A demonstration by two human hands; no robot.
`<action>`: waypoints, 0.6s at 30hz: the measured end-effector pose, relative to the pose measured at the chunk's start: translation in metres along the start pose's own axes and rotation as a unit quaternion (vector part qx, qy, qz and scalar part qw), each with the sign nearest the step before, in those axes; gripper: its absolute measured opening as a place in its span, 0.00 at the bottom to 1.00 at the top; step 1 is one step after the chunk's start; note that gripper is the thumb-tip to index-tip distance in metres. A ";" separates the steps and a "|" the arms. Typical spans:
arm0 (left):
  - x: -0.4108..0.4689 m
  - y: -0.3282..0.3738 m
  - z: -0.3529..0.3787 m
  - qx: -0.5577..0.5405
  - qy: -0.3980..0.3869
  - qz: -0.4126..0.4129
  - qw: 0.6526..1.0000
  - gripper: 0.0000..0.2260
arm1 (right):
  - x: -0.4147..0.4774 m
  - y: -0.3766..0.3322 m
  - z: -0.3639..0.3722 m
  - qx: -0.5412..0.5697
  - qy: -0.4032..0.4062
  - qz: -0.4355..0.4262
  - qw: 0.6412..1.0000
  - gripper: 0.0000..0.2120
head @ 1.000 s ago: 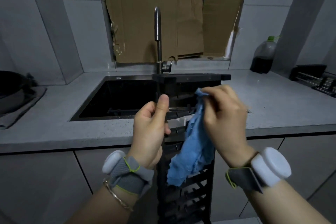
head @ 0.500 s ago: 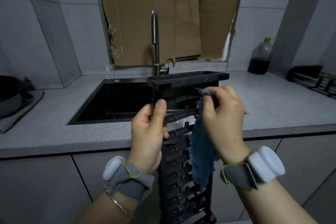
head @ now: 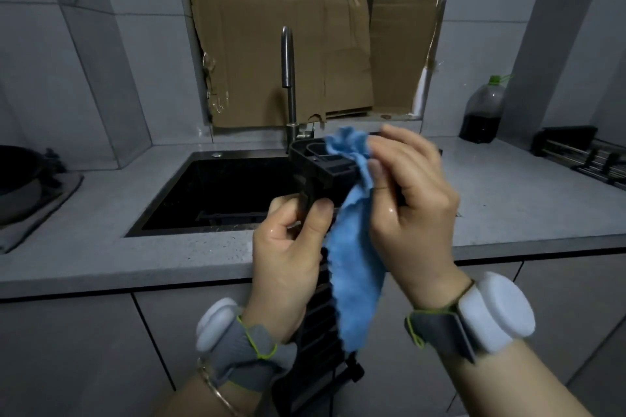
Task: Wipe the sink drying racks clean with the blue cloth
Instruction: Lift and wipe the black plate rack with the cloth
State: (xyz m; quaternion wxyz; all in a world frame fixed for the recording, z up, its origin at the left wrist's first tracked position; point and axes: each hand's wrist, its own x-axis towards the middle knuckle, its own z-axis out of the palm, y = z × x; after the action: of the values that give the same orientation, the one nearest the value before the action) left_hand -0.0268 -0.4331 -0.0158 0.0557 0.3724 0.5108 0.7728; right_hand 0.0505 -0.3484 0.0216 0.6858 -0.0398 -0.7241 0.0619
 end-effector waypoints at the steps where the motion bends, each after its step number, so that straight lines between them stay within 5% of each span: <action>1: 0.000 0.001 -0.001 0.011 -0.003 0.005 1.000 0.10 | -0.002 0.012 -0.002 -0.033 0.009 0.013 0.999 0.11; 6: 0.001 0.005 0.005 0.028 -0.010 0.023 0.999 0.11 | 0.004 0.027 0.001 -0.049 0.081 0.131 0.987 0.13; 11: 0.002 0.006 0.016 -0.006 0.000 0.000 1.000 0.09 | 0.007 -0.014 0.013 0.042 0.053 0.065 0.996 0.12; 14: -0.001 0.008 0.021 -0.054 0.010 -0.058 0.997 0.13 | 0.014 0.011 0.013 -0.020 0.031 0.056 0.998 0.12; 18: 0.001 0.010 0.028 -0.046 -0.004 -0.079 0.996 0.13 | 0.024 0.054 -0.017 -0.023 0.056 0.241 0.969 0.11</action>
State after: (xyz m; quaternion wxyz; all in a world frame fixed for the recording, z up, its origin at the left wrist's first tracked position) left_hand -0.0070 -0.4159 -0.0015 0.1359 0.3309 0.5019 0.7875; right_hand 0.0646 -0.2911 0.0382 0.6888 -0.2324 -0.6547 0.2069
